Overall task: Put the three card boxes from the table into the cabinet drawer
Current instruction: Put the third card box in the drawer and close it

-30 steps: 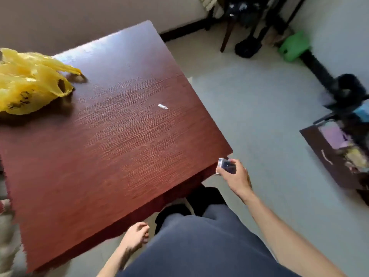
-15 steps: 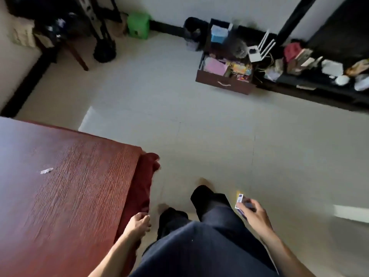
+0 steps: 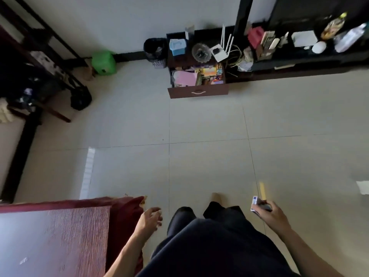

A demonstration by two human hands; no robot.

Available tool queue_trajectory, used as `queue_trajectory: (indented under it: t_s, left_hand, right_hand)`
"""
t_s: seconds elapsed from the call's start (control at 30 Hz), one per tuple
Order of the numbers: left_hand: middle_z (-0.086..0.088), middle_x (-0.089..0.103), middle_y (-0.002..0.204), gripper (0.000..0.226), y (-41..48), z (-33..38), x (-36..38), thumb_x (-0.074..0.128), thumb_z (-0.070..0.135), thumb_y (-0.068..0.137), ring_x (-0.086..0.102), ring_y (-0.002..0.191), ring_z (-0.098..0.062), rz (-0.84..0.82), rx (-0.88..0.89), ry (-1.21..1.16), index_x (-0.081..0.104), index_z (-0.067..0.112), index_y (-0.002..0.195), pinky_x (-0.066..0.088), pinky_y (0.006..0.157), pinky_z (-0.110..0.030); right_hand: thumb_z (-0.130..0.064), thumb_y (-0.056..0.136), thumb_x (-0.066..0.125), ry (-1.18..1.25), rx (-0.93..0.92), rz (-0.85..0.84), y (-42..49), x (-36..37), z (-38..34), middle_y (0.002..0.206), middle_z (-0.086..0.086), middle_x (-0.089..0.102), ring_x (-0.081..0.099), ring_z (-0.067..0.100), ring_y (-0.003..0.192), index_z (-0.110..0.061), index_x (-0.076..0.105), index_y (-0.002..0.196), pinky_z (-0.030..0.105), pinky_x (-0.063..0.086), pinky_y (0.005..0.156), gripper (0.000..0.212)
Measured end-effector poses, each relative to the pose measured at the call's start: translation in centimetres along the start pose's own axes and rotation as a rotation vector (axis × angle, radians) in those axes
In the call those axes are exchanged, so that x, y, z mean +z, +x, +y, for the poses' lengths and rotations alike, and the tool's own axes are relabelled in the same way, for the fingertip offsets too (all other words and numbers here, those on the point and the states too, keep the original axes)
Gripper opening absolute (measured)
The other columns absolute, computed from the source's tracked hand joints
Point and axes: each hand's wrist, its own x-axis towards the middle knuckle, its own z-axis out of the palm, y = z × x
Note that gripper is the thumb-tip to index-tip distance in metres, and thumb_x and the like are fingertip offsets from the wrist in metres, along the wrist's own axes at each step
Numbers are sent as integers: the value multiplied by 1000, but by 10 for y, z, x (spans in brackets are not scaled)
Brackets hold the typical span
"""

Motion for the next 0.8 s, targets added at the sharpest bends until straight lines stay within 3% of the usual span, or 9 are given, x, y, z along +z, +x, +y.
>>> queue_trajectory:
  t_s: [0.13, 0.33, 0.4, 0.47, 0.6, 0.7, 0.8]
  left_hand:
    - [-13, 69, 76, 15, 20, 17, 3, 54, 14, 95, 61, 58, -22, -30, -62, 32, 64, 11, 104, 44, 55, -29]
    - [-11, 65, 69, 12, 75, 46, -16, 53, 6, 95, 59, 56, -24, -51, -145, 94, 64, 4, 97, 45, 57, -30]
    - [-4, 64, 66, 15, 103, 69, -27, 53, 5, 95, 60, 55, -18, -52, -133, 129, 66, 1, 100, 48, 55, -24]
    - [0, 63, 65, 19, 136, 99, -43, 52, 7, 96, 58, 54, -12, -69, -130, 187, 66, -1, 106, 45, 45, -15]
    - [-12, 60, 67, 21, 181, 180, -56, 50, 6, 97, 54, 55, -22, -112, -118, 147, 61, -7, 111, 41, 50, -25]
    - [-10, 59, 68, 17, 214, 261, -66, 49, 11, 98, 52, 53, -19, -154, -58, 167, 59, 0, 107, 39, 44, -22]
    - [-13, 63, 77, 21, 249, 345, -69, 50, 16, 98, 56, 58, -21, -170, 27, 161, 60, 3, 111, 39, 49, -24]
  right_hand:
    - [-66, 64, 74, 27, -96, -23, 24, -15, -73, 100, -25, 65, 59, -4, 88, -44, 60, 95, 27, 46, 69, 40]
    - [-65, 70, 74, 47, -227, -47, 68, -14, -186, 104, -27, 67, 65, -5, 94, -44, 61, 107, 26, 49, 75, 44]
    - [-60, 74, 75, 61, -235, -54, 79, -12, -219, 107, -26, 66, 65, -2, 97, -42, 61, 112, 28, 50, 78, 45]
    - [-56, 78, 76, 83, -223, -29, 93, -12, -252, 108, -24, 64, 64, 1, 97, -37, 58, 115, 30, 49, 80, 46]
    - [-55, 79, 76, 187, -138, 52, 111, -21, -291, 107, -13, 67, 67, 11, 95, -31, 52, 116, 37, 49, 84, 50]
    - [-52, 81, 76, 292, -93, 75, 128, -28, -321, 104, -10, 70, 70, 9, 89, -30, 56, 115, 31, 52, 68, 45]
    - [-49, 83, 76, 349, -83, 102, 152, -36, -348, 101, -9, 71, 71, 8, 86, -28, 59, 117, 28, 50, 61, 44]
